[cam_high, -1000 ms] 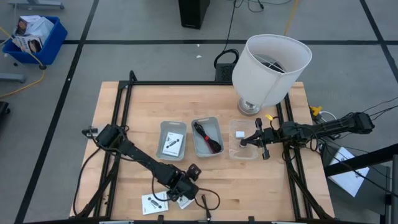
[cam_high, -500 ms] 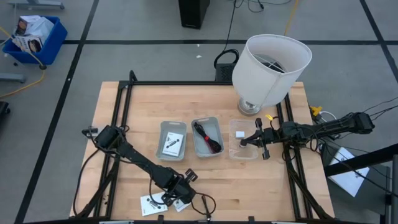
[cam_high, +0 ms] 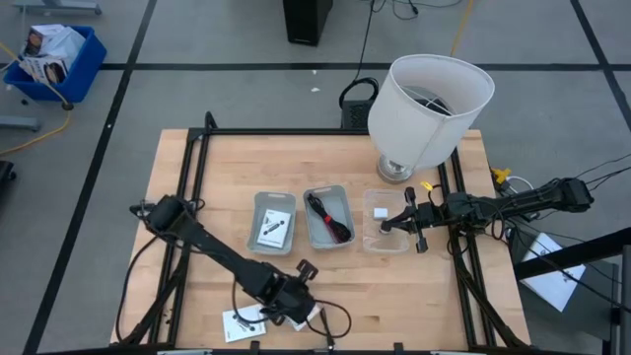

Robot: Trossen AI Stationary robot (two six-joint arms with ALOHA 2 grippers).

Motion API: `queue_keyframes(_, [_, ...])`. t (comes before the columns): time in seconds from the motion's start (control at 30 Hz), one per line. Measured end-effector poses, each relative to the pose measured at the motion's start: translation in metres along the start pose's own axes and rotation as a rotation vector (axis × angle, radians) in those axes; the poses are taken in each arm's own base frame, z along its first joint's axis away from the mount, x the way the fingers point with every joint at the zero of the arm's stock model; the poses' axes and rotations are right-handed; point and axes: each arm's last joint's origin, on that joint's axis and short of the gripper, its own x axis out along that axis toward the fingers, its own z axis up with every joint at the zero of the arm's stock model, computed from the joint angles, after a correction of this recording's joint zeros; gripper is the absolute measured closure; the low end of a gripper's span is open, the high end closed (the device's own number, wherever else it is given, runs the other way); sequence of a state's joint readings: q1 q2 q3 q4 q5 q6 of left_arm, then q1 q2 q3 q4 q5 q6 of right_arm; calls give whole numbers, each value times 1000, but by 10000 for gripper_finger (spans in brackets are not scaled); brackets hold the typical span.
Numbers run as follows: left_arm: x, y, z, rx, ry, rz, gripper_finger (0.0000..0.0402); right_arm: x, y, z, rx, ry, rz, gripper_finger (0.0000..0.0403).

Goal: Pick and place items into bin
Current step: Put the right card reader box into the left gray bin

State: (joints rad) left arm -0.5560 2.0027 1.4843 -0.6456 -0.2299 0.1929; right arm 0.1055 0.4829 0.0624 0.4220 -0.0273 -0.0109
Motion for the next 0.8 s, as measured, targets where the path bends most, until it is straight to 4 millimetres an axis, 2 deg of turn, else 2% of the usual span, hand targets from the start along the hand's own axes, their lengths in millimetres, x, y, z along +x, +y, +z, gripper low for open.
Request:
queue_keyframes(0.13, [-28, 10, 4, -42, -43, 100, 397, 0, 0, 0, 0, 0, 0, 401])
queue_keyframes(0.3, [-80, 30, 0, -181, -91, 326, 398, 0, 0, 0, 0, 0, 0, 401])
queue_keyframes(0.53, [-146, 65, -33, -640, -155, 583, 398, 0, 0, 0, 7, 0, 0, 401])
queue_keyframes(0.67, [-163, 80, -58, -959, -147, 613, 398, 0, 0, 0, 7, 0, 1, 401])
queue_keyframes(0.8, [-162, 90, -78, -1186, -60, 643, 398, 0, 0, 1, 7, -11, 0, 401])
